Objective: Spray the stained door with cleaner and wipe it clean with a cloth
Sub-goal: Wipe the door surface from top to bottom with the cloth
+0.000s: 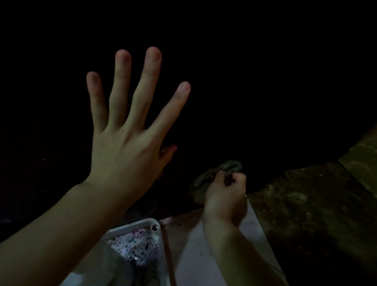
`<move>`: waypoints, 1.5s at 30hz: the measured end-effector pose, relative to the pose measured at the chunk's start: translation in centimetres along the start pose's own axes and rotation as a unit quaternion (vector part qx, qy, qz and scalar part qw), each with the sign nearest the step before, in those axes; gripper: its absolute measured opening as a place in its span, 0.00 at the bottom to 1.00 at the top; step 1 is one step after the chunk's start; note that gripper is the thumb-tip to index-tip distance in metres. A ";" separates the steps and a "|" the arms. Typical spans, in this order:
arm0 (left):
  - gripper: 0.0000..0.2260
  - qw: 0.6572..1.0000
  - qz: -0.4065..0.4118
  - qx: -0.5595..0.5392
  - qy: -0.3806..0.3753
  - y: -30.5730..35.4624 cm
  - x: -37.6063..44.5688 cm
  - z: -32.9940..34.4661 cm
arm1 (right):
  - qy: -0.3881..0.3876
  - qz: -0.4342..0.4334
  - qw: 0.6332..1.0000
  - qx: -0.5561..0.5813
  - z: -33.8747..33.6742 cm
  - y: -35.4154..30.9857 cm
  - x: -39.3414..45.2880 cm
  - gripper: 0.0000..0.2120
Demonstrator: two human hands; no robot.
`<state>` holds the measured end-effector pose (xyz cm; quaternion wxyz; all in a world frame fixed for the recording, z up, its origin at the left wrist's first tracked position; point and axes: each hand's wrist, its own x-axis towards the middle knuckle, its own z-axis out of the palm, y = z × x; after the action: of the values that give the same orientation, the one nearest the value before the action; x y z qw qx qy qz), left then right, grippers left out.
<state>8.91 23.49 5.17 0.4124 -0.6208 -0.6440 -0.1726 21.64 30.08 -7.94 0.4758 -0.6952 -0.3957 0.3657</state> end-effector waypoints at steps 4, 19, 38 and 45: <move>0.43 1.000 0.011 0.004 -0.009 -0.3 -0.1 -0.3 | -0.009 -0.097 0.982 0.165 -0.5 -4.5 -0.3 0.05; 0.34 0.999 0.046 0.018 0.012 -3.5 -1.6 -1.0 | -0.081 -0.395 0.904 0.144 0.0 -7.8 -4.9 0.06; 0.40 0.997 0.033 0.059 -0.022 -10.9 -5.8 -3.8 | -0.142 -0.691 0.706 -0.063 2.7 -0.8 -6.2 0.10; 0.40 0.996 0.040 0.065 -0.039 -12.1 -7.1 -4.5 | -0.131 -0.638 0.759 -0.010 2.3 -4.2 -8.0 0.08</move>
<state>-1.80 13.47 6.13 0.4330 -0.6247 -0.6436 -0.0896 15.44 24.75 -3.52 0.5361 -0.2320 -0.8094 0.0609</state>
